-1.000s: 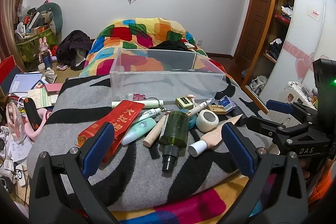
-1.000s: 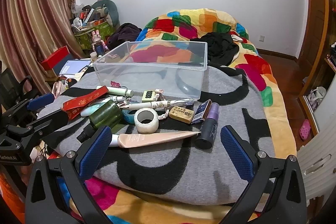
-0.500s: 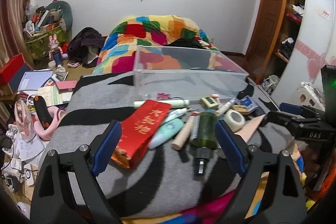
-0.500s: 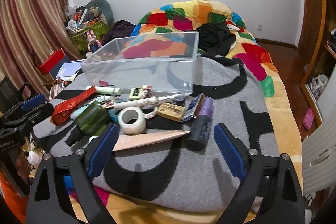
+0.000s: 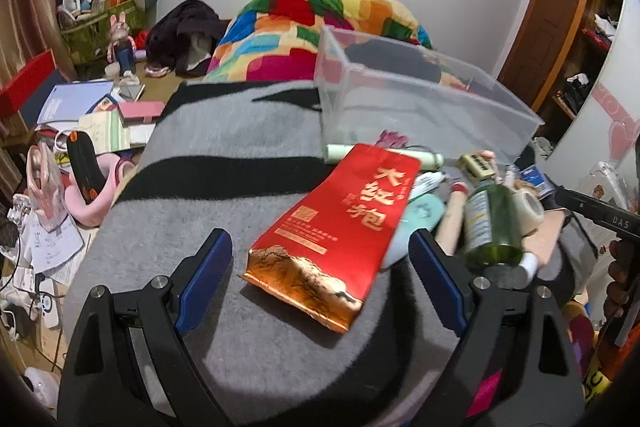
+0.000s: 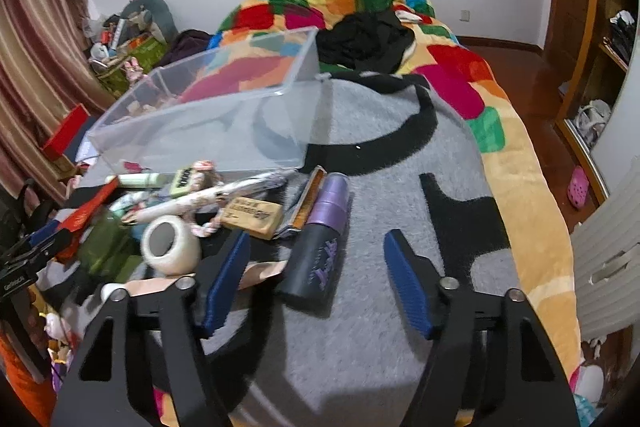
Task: Organize objects
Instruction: 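Grasp the red tea packet with the left tool while the right tool grasps the purple spray bottle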
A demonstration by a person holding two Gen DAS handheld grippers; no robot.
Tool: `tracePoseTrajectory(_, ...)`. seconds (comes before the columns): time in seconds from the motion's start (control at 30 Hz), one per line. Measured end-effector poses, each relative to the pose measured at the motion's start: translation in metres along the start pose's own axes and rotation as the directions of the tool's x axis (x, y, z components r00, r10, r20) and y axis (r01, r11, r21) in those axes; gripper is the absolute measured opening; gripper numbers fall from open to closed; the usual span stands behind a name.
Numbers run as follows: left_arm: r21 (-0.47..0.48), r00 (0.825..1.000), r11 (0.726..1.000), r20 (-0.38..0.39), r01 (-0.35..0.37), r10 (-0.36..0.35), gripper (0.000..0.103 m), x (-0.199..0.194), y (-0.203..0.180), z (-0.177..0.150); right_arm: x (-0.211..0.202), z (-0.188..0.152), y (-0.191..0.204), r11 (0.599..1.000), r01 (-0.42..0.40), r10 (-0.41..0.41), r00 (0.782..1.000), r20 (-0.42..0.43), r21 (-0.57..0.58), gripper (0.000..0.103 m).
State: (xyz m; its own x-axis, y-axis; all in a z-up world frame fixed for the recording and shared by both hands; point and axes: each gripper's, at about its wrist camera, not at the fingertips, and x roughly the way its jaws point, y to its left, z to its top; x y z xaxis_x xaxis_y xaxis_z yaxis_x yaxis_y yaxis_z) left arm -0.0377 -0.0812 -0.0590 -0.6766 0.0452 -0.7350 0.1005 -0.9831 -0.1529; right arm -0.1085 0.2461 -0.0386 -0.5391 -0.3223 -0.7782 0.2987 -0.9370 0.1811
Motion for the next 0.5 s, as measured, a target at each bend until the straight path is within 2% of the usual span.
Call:
tracePoseTrajectory(0.1,-0.011,1.000,1.000,-0.004,0.006,-0.006,0.088,0.009,0.000,0.000,0.008,-0.001,-0.005,1.000,-0.002,0.002,1.000,-0.029,0.010,0.049)
tracePoseTrajectory(0.23,-0.010,1.000,1.000,0.015,0.015,-0.015,0.072,0.010,-0.002,0.001,0.011,-0.002,-0.011,1.000,-0.005,0.006,0.999,-0.040,0.020,0.035)
tracePoseTrajectory(0.33,-0.008,0.999,1.000,0.026,0.025,-0.025,0.068,0.008,-0.003,0.000,0.011,-0.004,-0.011,1.000,-0.003,0.003,0.999,-0.045,0.007,0.024)
tracePoseTrajectory(0.5,-0.008,0.998,0.999,0.035,0.049,-0.049,0.058,-0.002,-0.005,-0.005,0.008,-0.005,-0.011,1.000,0.009,-0.009,0.999,-0.035,0.001,0.023)
